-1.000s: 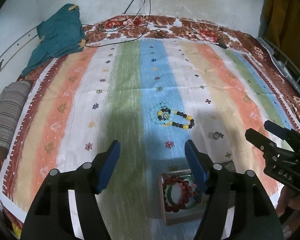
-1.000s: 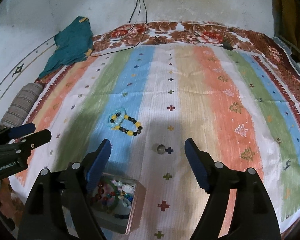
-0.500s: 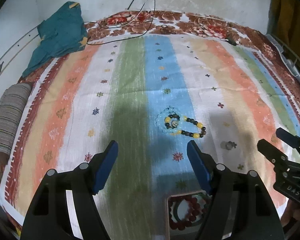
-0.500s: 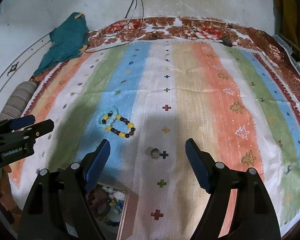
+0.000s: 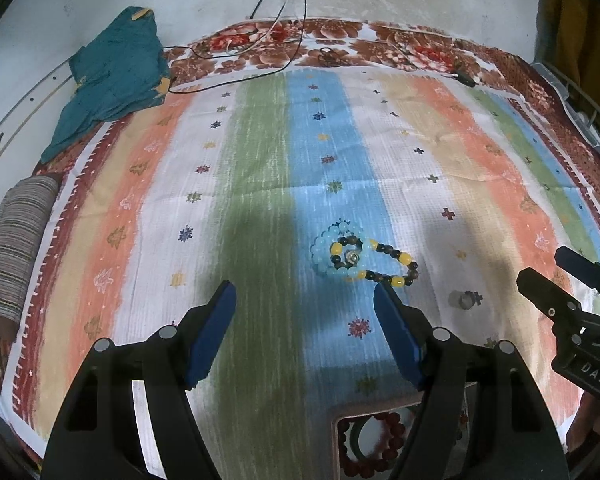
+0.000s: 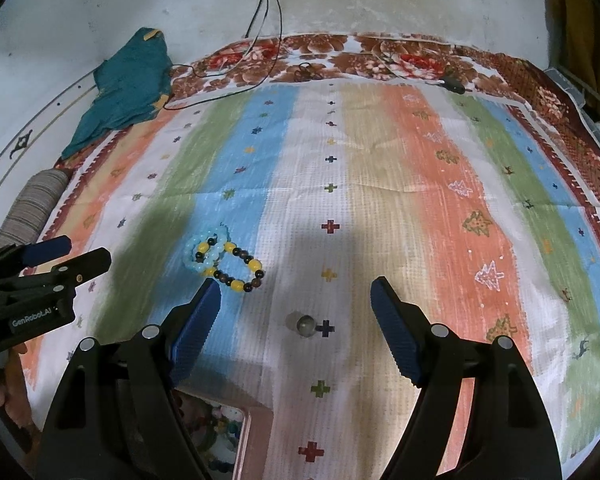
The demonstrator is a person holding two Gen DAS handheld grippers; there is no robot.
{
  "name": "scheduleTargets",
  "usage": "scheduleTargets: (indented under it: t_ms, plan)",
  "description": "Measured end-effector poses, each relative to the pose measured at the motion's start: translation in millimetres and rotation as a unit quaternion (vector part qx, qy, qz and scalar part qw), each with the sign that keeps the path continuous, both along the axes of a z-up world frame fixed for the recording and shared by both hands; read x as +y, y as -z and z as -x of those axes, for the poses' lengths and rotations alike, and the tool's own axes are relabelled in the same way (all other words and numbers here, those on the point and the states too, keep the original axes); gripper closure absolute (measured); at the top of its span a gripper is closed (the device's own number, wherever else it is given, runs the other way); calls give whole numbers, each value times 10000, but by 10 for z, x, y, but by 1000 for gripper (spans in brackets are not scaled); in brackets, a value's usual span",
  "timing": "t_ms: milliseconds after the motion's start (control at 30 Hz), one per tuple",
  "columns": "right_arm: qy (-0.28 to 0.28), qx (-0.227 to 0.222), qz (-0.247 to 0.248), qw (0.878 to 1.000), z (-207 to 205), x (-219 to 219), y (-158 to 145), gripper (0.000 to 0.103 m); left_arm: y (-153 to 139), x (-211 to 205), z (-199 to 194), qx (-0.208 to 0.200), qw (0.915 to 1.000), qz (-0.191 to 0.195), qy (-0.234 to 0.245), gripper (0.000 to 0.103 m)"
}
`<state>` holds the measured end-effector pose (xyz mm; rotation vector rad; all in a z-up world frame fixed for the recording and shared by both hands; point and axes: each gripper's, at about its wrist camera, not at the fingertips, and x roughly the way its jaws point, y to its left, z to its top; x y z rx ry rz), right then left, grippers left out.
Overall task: Organize jewelry
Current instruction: 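Move both tools forward toward the pale blue and black-yellow bead bracelets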
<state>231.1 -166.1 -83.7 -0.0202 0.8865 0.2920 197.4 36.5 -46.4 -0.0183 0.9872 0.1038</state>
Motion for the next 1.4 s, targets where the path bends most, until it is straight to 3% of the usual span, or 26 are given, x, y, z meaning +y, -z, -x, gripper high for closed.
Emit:
scheduleTargets:
  t_ms: [667, 1000, 1167, 1400]
  plan:
    - [-84, 86, 105, 9999, -184, 111, 86, 26, 207, 71, -263, 236, 9997, 9, -10, 32]
    - [-205, 366, 156, 9990, -340, 214, 268, 26, 388, 176, -437, 463, 9985, 271, -72, 32]
    - [-301, 698, -142, 9970, -435, 231, 358, 26, 486, 233, -524, 604, 9970, 467, -124, 32]
    - [-392, 737, 19, 9965, -519, 329, 426, 26, 617, 222, -677, 729, 9958, 549, -57, 32]
